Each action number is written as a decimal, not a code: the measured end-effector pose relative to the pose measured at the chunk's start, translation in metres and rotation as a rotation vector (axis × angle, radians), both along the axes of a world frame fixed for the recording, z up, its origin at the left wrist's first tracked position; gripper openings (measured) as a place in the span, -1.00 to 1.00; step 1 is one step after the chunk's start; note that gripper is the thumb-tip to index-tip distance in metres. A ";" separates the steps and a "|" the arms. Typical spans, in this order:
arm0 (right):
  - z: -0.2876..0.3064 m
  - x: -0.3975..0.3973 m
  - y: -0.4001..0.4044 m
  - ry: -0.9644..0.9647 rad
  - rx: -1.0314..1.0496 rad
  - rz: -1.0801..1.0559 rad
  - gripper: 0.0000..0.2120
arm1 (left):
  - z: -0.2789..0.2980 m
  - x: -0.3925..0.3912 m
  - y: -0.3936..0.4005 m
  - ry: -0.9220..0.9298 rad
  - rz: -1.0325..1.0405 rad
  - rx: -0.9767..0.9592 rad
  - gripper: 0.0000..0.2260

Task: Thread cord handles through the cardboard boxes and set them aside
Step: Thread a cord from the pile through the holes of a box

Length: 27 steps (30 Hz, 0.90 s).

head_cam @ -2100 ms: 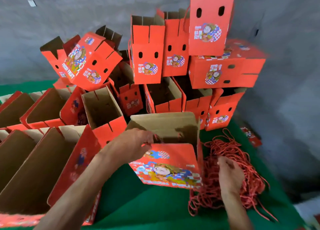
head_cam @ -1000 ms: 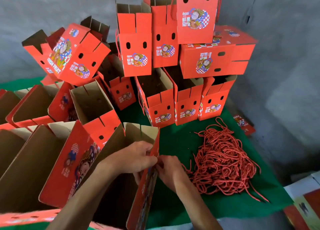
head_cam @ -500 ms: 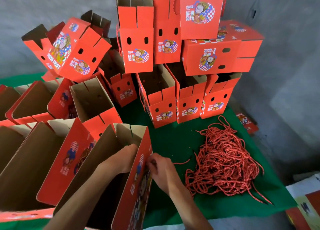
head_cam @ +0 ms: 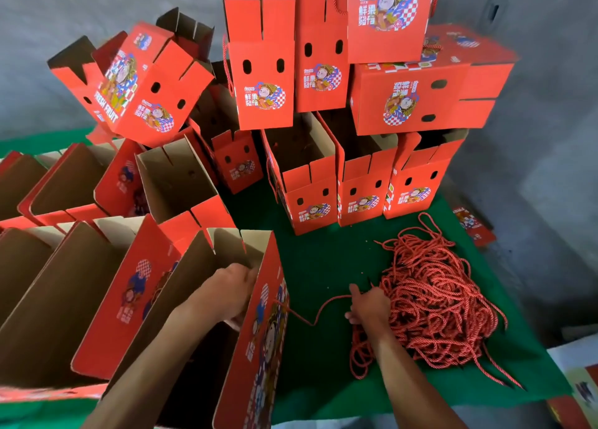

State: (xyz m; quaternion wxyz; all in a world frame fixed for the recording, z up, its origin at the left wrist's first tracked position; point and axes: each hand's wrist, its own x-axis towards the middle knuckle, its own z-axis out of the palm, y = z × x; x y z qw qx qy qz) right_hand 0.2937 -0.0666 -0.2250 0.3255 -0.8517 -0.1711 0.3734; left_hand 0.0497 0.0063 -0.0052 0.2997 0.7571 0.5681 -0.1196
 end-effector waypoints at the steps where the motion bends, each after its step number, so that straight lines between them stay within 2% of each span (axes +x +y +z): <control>1: -0.002 0.003 0.005 -0.015 -0.007 -0.011 -0.61 | -0.003 -0.004 0.002 -0.115 0.071 -0.077 -0.76; 2: -0.001 0.005 0.009 -0.030 -0.028 -0.011 -0.65 | -0.002 -0.006 0.002 -0.280 0.184 -0.173 -0.61; 3: -0.001 0.006 0.013 -0.037 -0.050 -0.004 -0.70 | 0.003 -0.011 -0.001 -0.367 0.267 -0.270 -0.45; 5: 0.000 0.008 0.016 -0.024 -0.073 0.007 -0.79 | 0.007 -0.019 -0.004 -0.437 0.247 -0.385 -0.28; 6: 0.002 0.009 0.016 -0.018 -0.083 0.025 -0.79 | 0.008 -0.021 -0.006 -0.424 0.216 -0.424 -0.26; 10: 0.014 0.010 0.017 -0.133 -0.118 0.275 -0.64 | 0.005 -0.028 -0.013 -0.363 0.098 -0.546 -0.51; 13: 0.027 -0.001 0.016 -0.200 0.095 0.416 -0.54 | 0.007 -0.034 -0.018 -0.331 0.030 -0.622 -0.68; 15: 0.041 -0.015 0.014 -0.012 0.310 0.297 -0.64 | 0.007 -0.038 -0.018 -0.313 -0.016 -0.647 -0.66; 17: 0.054 -0.028 0.011 0.280 0.466 0.171 -0.90 | 0.006 -0.040 -0.016 -0.302 -0.006 -0.653 -0.62; 19: 0.066 -0.042 0.005 0.431 0.568 0.161 -0.85 | 0.003 -0.039 -0.011 -0.322 0.056 -0.609 -0.61; 23: 0.086 -0.074 -0.019 0.491 0.739 0.304 -0.91 | 0.002 -0.036 0.001 -0.410 0.188 -0.464 -0.67; 27: 0.089 -0.104 -0.040 0.434 0.689 0.465 -0.90 | -0.002 -0.038 0.009 -0.454 0.287 -0.441 -0.71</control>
